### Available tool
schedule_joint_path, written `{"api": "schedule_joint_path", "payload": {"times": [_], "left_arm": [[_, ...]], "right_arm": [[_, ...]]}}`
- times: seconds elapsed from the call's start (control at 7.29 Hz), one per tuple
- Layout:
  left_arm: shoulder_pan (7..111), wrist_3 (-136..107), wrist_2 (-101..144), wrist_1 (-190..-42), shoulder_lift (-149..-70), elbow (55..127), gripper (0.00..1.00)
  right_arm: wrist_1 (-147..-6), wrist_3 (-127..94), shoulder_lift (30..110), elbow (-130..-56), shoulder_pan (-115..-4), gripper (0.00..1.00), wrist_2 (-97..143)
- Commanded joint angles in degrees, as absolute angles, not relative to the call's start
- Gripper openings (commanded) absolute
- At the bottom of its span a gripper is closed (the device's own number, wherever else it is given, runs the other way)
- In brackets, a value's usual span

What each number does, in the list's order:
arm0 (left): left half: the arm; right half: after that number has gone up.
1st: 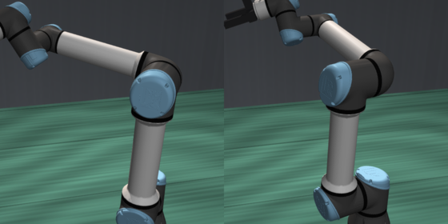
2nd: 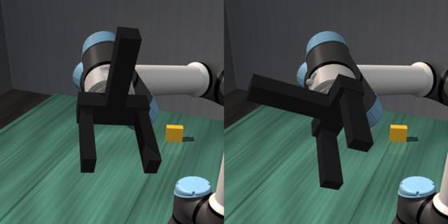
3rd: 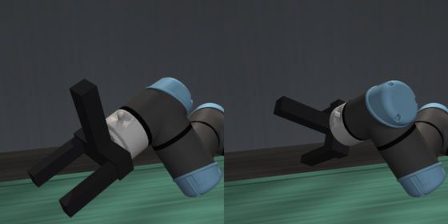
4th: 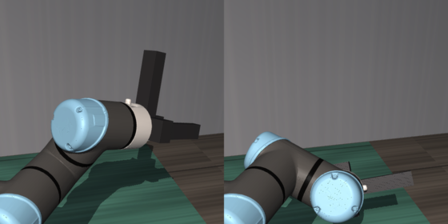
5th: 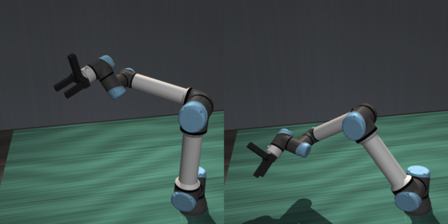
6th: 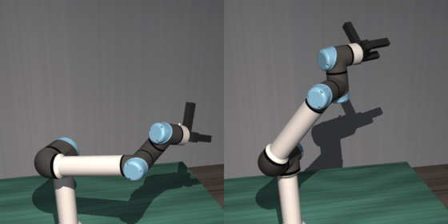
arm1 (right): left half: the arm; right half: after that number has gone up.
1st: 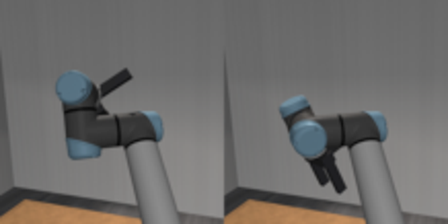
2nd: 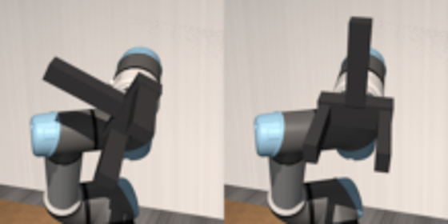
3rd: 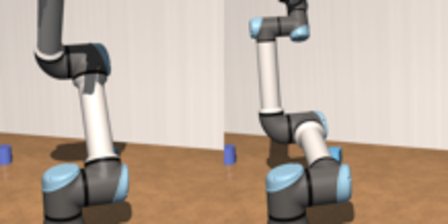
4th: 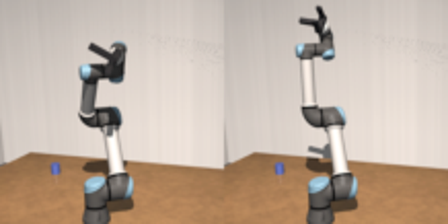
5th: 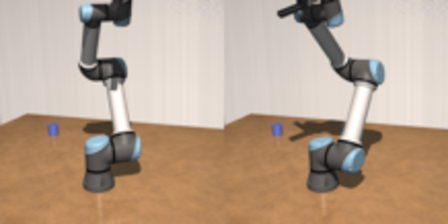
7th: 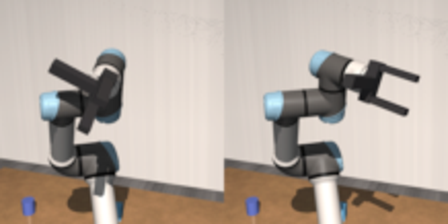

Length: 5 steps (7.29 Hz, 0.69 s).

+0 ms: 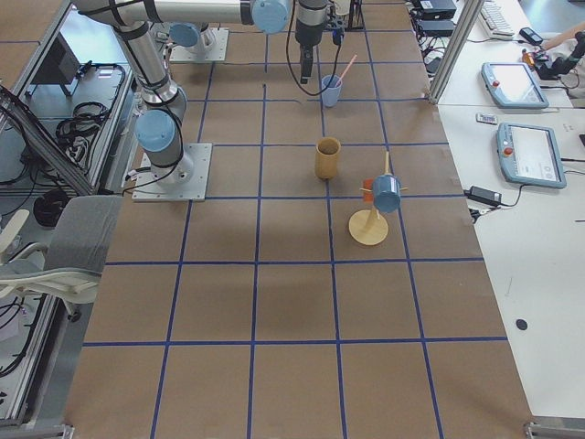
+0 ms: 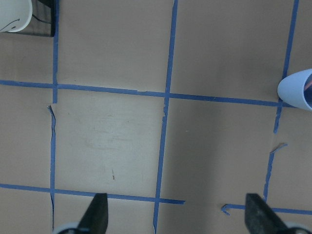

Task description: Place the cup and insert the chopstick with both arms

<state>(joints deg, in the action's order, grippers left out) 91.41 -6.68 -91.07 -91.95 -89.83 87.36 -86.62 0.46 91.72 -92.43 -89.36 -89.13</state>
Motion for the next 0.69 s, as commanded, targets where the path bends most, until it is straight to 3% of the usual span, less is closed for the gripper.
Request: {"api": "schedule_joint_path", "payload": {"times": [0.0, 0.55], "left_arm": [[91.4, -6.7, -91.1, -92.2, -89.8, 87.4, 1.0], [91.4, -6.7, -91.1, -92.2, -89.8, 87.4, 1.0]], "right_arm": [[-86.3, 0.0, 91.8, -92.6, -89.2, 1.0, -90.1], [-86.4, -1.1, 91.8, -92.8, -89.2, 1.0, -89.9]]}}
